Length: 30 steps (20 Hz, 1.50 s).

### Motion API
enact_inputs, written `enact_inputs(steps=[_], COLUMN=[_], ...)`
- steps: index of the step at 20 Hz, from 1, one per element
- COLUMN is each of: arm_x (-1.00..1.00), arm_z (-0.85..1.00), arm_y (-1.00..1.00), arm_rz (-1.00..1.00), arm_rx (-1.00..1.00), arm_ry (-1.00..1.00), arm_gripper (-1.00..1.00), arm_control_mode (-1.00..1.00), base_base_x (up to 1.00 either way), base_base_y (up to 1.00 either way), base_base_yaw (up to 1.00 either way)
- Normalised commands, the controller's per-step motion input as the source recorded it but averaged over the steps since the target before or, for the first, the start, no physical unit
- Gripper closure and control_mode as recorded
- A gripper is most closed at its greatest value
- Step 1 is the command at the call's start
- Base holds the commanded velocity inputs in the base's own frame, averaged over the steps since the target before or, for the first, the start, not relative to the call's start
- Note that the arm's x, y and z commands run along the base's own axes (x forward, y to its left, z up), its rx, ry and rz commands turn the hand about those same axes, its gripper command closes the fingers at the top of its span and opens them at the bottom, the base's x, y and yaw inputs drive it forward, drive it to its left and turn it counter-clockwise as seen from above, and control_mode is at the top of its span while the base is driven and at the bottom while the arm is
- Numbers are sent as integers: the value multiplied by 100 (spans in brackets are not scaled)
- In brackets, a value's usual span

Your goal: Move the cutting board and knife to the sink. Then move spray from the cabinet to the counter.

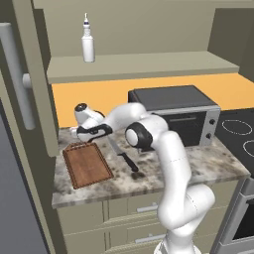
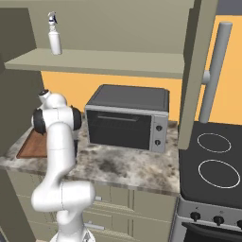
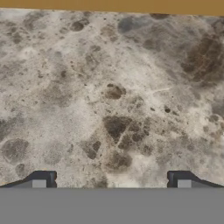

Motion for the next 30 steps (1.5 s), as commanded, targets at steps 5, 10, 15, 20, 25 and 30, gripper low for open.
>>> enact_inputs(steps=[5,10,15,20,25,30], arm_x=[26,22,-3,-34,-45,-54], arm_z=[-17,-13,-20,-28,-34,-38], arm_y=[0,0,0,0,0,0], arm_rz=[0,0,0,0,0,0], arm_rx=[0,0,0,0,1,1], arm_ry=[-1,0,3,8,9,6], arm_gripper=[-100,-100,-100,-100,-100,-100], arm_control_mode=[-100,-100,-100,-100,-100,-100], base_base_x=[0,0,0,0,0,0], base_base_y=[0,0,0,0,0,0], base_base_yaw=[0,0,0,0,0,0])
